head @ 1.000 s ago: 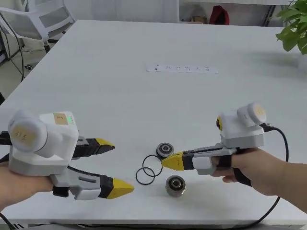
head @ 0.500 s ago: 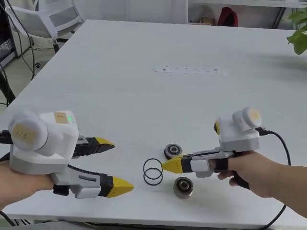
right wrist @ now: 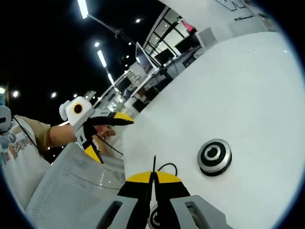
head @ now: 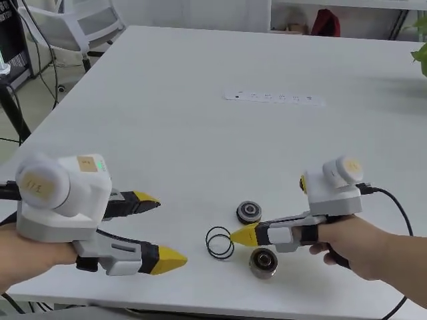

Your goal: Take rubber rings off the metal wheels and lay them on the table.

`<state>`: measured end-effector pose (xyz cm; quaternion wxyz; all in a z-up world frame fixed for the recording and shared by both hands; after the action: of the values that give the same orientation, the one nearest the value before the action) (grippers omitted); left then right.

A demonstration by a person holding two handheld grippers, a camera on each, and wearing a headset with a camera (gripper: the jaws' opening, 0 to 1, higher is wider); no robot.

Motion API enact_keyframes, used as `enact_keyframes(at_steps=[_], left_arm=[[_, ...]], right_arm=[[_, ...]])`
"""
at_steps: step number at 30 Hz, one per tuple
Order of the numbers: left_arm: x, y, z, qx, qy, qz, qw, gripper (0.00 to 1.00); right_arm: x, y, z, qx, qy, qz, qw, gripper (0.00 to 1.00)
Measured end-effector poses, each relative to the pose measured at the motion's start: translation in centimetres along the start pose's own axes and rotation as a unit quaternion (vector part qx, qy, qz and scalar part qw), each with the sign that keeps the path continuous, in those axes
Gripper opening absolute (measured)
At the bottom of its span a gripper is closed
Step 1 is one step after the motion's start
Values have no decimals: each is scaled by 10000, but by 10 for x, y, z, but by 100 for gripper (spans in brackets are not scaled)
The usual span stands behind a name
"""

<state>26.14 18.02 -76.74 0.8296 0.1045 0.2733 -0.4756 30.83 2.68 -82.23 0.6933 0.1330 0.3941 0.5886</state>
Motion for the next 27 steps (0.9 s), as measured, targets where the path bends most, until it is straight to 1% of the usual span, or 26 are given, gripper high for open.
enact_keyframes(at_steps=[4, 12, 17, 27], left_arm=[[0, 2, -1, -17, 17, 11, 10000, 65], [3, 4, -3, -53, 51, 10, 10000, 65], [4, 3, -3, -70, 66, -2, 10000, 65], [5, 2, -5, -94, 106, -13, 9999, 65]], right_arm=[[2, -1, -2, 57, 40, 28, 10000, 0], [2, -5, -4, 122, 52, -46, 9999, 0], [1, -10, -6, 128, 69, -148, 9998, 0], [1, -13, -8, 109, 140, -298, 9994, 2]])
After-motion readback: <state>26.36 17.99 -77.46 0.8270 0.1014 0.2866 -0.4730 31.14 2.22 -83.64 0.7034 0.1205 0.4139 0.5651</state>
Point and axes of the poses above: the centre of the closed fingertips' face, and the gripper's own axes: x roughly forward along the fingers, y roughly to its left, z roughly out of its top, the point moved 5 cm from there along -x, roughly backward along the fingers, and after that the axes turned 3 degrees about -z, right-handed, at the moved point
